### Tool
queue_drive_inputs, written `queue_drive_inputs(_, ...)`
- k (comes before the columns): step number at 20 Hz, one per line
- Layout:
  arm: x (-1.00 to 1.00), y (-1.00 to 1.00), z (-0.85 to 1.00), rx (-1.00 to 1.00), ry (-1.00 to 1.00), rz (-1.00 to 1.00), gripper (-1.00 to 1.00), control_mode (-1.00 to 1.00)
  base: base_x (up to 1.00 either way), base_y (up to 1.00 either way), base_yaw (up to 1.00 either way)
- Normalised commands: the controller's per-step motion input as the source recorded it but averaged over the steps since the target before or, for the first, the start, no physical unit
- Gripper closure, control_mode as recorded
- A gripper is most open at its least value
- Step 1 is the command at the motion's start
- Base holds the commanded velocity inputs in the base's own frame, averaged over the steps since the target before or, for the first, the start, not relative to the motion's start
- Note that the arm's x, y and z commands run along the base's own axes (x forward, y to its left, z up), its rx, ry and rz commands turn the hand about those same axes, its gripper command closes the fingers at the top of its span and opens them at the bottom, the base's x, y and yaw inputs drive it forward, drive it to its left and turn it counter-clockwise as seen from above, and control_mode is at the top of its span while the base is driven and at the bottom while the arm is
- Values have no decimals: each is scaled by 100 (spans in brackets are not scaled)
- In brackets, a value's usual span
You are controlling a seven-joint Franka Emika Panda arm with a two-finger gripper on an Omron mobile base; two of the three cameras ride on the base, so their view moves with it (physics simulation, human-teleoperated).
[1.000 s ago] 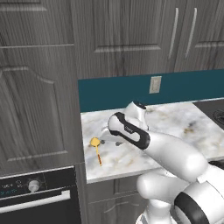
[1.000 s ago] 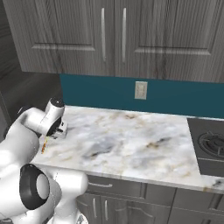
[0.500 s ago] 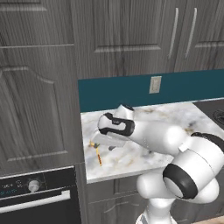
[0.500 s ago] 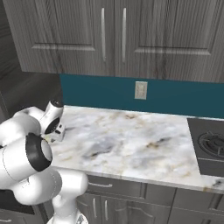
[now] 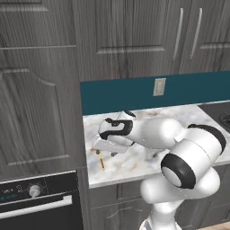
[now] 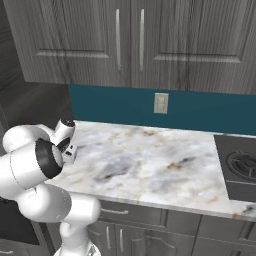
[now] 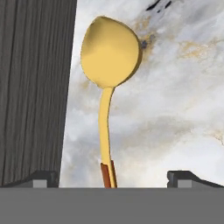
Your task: Take the fork and place it on the left side of the plate. Then take the spoon and place it on the right side of the plate. Make sure they're directly next to the plate.
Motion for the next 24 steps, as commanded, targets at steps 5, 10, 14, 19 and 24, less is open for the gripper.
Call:
queue_drive_inputs(5,1,4,-12,-2,-4,0,-100,-100,0,0,0)
queue_drive_inputs(10,4,12,-5,-4,-7,0,-100,-100,0,0,0)
queue_drive_inputs(14,7,12,-2,-5,-9,0,-100,-100,0,0,0)
queue_drive_inputs(19,9,7,-12,-8,-8,0,-100,-100,0,0,0)
queue_drive_inputs(24,17,0,-24,-10,-6,-1,-100,-100,0,0,0)
